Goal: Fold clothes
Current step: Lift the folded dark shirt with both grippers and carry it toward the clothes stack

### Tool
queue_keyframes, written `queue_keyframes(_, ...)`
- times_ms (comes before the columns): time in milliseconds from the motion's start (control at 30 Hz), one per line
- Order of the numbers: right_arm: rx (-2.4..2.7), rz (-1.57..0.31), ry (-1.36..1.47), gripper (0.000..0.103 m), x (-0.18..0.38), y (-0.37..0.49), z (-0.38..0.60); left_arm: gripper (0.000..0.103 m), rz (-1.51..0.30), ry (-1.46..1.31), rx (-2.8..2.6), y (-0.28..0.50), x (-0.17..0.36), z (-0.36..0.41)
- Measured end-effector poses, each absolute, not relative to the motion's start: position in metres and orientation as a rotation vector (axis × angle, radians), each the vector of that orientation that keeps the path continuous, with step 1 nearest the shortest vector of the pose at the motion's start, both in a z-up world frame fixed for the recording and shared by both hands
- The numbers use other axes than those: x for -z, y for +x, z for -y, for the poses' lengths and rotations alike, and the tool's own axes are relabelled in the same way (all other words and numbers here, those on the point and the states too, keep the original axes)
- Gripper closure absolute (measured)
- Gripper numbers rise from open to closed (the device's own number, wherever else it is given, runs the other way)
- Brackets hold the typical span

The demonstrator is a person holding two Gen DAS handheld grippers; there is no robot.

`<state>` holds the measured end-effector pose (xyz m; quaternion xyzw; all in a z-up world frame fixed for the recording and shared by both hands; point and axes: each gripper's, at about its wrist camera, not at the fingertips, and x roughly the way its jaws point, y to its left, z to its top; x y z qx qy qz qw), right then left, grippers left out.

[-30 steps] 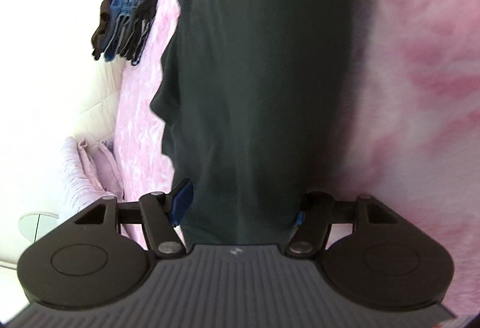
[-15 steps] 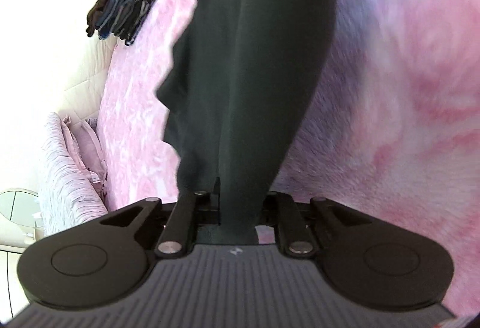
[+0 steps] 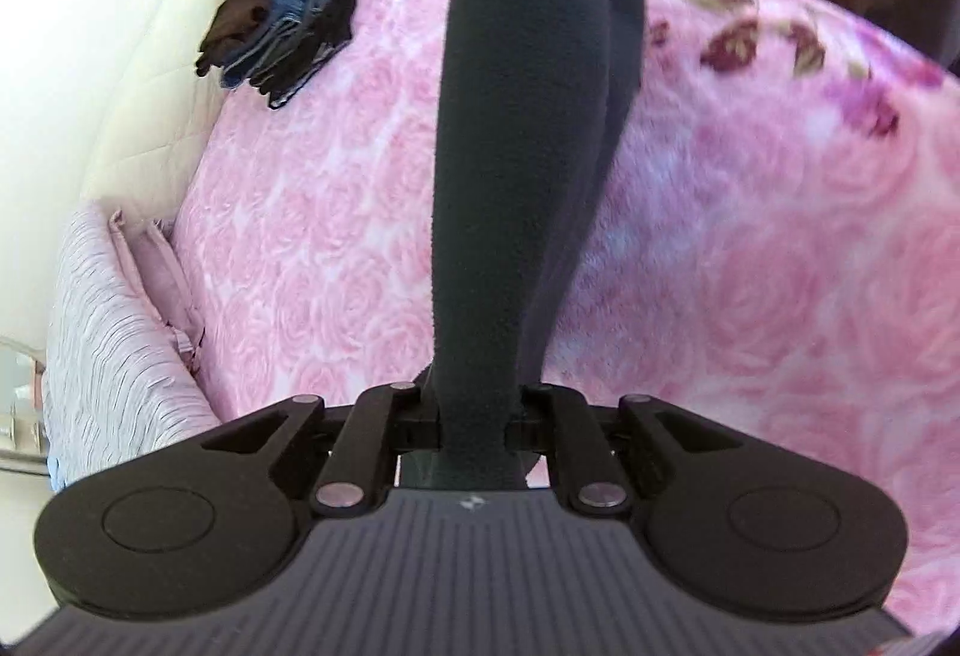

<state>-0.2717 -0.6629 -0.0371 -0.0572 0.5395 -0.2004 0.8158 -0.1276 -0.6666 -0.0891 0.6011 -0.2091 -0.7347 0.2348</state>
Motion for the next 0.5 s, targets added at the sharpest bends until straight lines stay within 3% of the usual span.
queue_keyframes(500, 0.456, -1.083, 0.004, 0.079, -0.059, -0.343, 0.662, 0.092, 0.609, 1.634, 2.003, -0.194, -0.007, 0.661)
